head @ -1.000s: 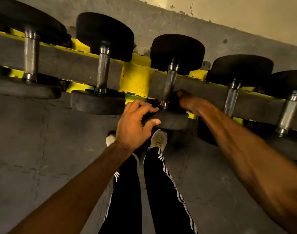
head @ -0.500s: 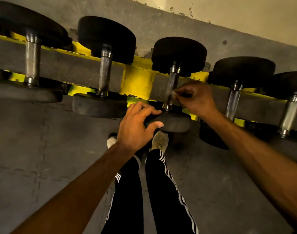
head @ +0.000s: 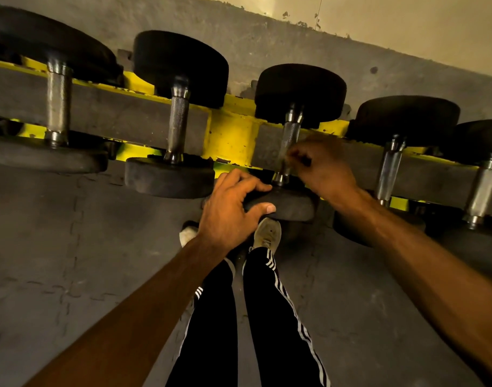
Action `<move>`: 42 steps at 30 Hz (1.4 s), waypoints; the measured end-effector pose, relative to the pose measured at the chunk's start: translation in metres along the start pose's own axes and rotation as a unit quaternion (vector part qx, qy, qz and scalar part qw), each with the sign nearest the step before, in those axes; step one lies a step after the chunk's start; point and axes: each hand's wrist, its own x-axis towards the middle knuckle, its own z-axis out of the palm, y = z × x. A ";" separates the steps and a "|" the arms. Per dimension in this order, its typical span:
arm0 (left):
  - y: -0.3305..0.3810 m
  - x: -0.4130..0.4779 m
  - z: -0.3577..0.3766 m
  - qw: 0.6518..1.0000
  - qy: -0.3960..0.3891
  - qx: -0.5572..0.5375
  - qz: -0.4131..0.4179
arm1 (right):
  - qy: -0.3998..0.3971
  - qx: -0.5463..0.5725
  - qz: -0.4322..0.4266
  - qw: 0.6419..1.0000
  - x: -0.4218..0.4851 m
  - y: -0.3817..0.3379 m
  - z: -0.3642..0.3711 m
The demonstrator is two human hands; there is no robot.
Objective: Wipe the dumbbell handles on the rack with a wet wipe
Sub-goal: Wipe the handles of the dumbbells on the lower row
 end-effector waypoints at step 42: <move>-0.002 0.011 -0.012 0.998 -0.051 -0.022 0.005 | 0.186 0.215 0.217 0.934 0.013 -0.018 0.015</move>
